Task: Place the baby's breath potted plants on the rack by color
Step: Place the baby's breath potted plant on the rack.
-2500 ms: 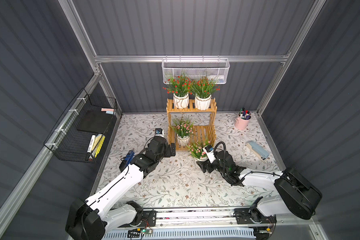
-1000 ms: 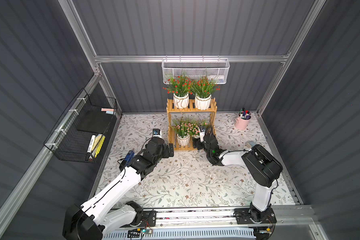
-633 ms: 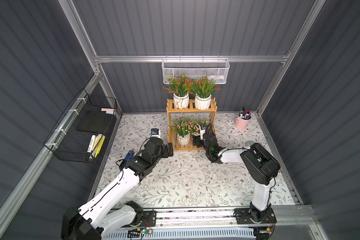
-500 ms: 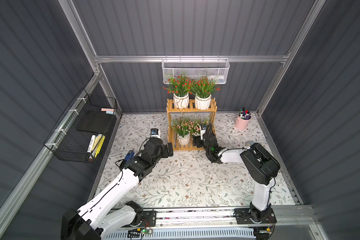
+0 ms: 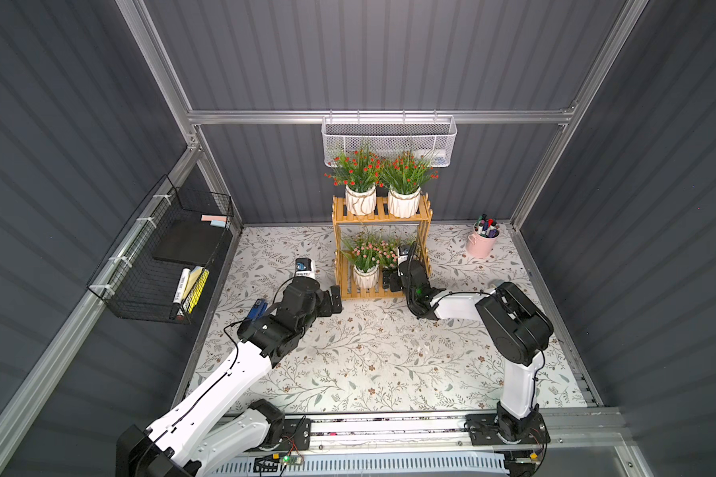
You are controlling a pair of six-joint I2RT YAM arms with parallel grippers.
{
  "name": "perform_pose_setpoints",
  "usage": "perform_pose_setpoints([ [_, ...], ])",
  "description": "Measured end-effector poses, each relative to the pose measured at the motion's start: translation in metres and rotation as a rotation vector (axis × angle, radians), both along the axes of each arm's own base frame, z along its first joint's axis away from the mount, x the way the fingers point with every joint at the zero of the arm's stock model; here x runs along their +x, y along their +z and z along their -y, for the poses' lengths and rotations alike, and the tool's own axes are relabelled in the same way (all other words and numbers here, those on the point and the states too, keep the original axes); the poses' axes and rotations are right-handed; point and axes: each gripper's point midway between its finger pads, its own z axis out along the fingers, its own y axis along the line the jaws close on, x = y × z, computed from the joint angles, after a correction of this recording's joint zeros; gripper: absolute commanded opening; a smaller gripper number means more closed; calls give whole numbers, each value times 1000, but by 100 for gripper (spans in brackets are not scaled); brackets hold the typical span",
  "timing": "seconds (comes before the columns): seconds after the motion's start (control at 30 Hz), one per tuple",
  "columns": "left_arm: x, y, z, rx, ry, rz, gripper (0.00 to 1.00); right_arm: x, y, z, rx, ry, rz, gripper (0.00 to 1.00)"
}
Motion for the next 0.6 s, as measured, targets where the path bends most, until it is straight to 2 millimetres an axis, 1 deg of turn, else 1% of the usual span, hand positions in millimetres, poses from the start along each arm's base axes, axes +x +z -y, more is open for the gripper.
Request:
perform_pose_setpoints([
  [0.1, -2, 2, -1, -2, 0, 3, 99, -2, 5, 0, 12, 2, 4, 99],
  [0.23, -3, 2, -2, -5, 2, 1, 99, -10, 10, 1, 25, 13, 4, 99],
  [0.3, -4, 1, -2, -6, 3, -2, 99, -14, 17, 3, 30, 14, 12, 99],
  [0.47, -3, -2, -2, -2, 5, -14, 99, -25, 55, 0, 62, 30, 72, 99],
  [0.6, -1, -12, 0, 15, 8, -48, 99, -41, 77, -1, 72, 42, 99, 99],
])
